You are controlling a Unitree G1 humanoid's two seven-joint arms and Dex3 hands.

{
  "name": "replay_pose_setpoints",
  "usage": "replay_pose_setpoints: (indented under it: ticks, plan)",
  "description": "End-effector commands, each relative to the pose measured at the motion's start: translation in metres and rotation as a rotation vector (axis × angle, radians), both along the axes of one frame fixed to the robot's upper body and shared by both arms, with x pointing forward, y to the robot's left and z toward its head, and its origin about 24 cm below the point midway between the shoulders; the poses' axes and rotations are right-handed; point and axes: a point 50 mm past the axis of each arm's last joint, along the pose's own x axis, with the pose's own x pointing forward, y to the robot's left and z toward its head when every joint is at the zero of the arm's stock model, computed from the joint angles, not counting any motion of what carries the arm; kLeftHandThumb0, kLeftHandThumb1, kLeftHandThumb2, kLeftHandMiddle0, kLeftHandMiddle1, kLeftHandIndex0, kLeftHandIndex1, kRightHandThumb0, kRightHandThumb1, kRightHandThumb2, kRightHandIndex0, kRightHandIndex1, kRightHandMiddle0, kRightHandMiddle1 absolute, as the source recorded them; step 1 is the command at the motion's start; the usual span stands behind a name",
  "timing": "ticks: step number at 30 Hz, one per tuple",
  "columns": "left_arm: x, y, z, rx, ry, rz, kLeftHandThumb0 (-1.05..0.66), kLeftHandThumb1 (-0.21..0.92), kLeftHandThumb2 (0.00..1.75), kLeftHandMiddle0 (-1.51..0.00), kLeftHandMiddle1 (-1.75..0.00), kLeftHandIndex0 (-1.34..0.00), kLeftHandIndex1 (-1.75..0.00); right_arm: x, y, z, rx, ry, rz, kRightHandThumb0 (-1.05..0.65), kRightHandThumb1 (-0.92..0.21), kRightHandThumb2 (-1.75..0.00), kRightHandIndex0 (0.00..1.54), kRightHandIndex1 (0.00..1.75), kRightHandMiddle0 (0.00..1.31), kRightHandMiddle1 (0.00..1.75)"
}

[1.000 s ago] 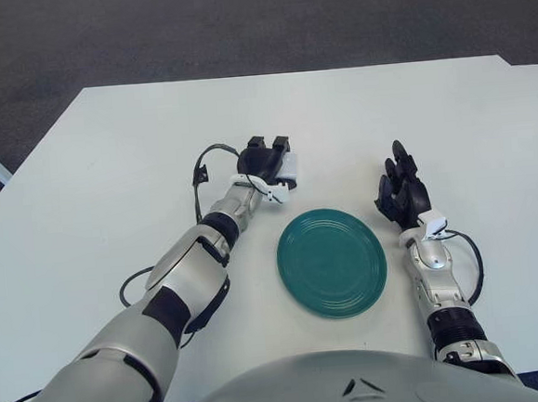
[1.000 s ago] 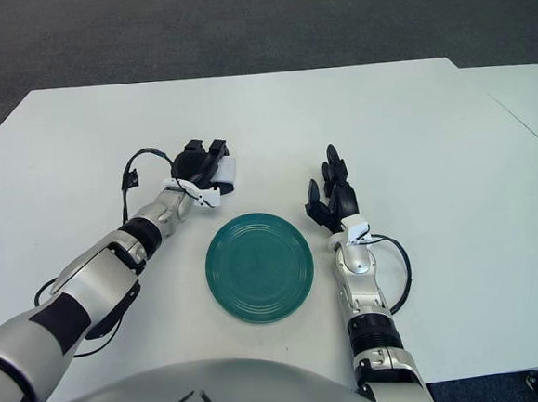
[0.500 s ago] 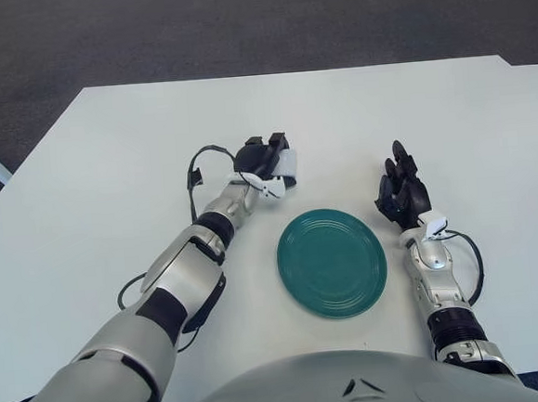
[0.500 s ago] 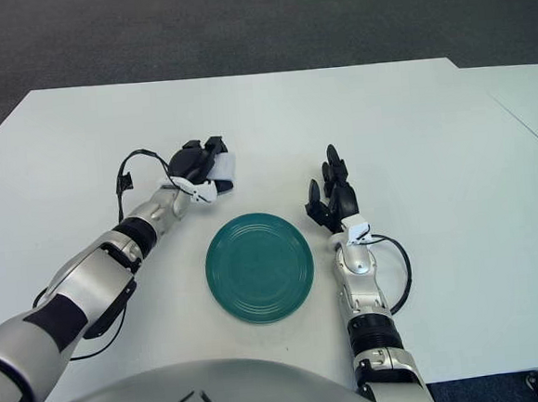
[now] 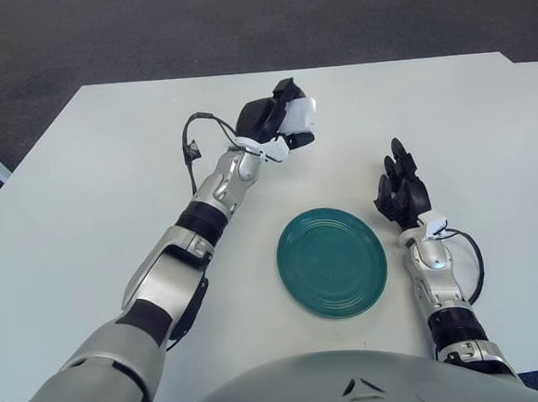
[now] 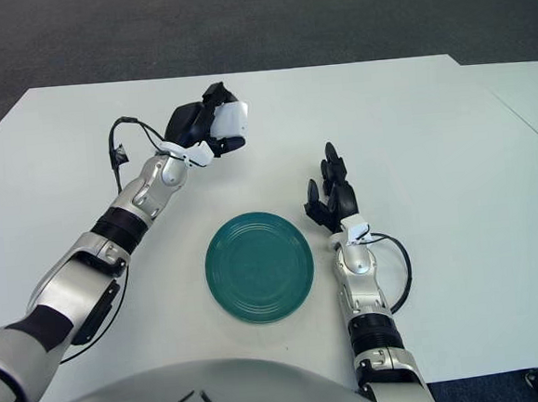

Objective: Put the charger into the plate.

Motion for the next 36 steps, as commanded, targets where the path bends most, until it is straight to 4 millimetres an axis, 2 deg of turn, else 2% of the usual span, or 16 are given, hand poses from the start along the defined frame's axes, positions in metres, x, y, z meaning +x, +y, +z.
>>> replay_pose_setpoints:
  ticks: [1, 6, 9, 14, 17, 34, 36]
  plan:
    - [-0.034, 0.012, 0.034, -0.028, -0.091, -0.025, -0.40, 0.66, 0.81, -1.25, -1.75, -1.08, -1.75, -0.043, 0.005, -0.060, 0.029, 0.332, -0.001, -0.62, -0.92, -0.86, 0.00, 0.00, 0.00, 0.00]
    - [-0.068, 0.002, 0.037, -0.008, -0.088, -0.107, -0.39, 0.64, 0.84, -1.25, -1.75, -1.08, -1.75, -0.042, 0.006, -0.059, 0.032, 0.330, -0.004, -0.63, -0.92, -0.87, 0.00, 0.00, 0.00, 0.00]
    - [-0.088, -0.002, 0.029, 0.048, -0.023, -0.212, -0.39, 0.64, 0.85, -1.26, -1.75, -1.07, -1.75, -0.042, 0.006, -0.059, 0.031, 0.332, -0.006, -0.63, -0.92, -0.87, 0.00, 0.00, 0.00, 0.00]
    - [-0.099, -0.002, 0.020, 0.163, 0.081, -0.345, -0.39, 0.64, 0.85, -1.27, -1.75, -1.06, -1.75, -0.043, 0.002, -0.056, -0.005, 0.324, -0.016, -0.63, -0.92, -0.87, 0.00, 0.00, 0.02, 0.01]
    - [-0.111, -0.005, 0.003, 0.234, 0.150, -0.433, -0.39, 0.65, 0.86, -1.26, -1.75, -1.05, -1.75, -0.044, -0.001, -0.053, -0.065, 0.317, -0.028, -0.62, -0.92, -0.89, 0.00, 0.00, 0.04, 0.03]
    - [-0.122, -0.011, -0.019, 0.528, 0.182, -0.631, -0.44, 0.73, 0.83, -1.14, -1.75, -0.98, -1.75, -0.044, 0.006, -0.042, -0.041, 0.328, -0.040, -0.63, -0.92, -0.94, 0.05, 0.02, 0.06, 0.07]
    - [-0.122, -0.012, -0.021, 0.587, 0.184, -0.653, -0.44, 0.73, 0.83, -1.15, -1.75, -0.99, -1.75, -0.043, 0.007, -0.044, -0.026, 0.336, -0.049, -0.64, -0.92, -0.93, 0.06, 0.01, 0.02, 0.14]
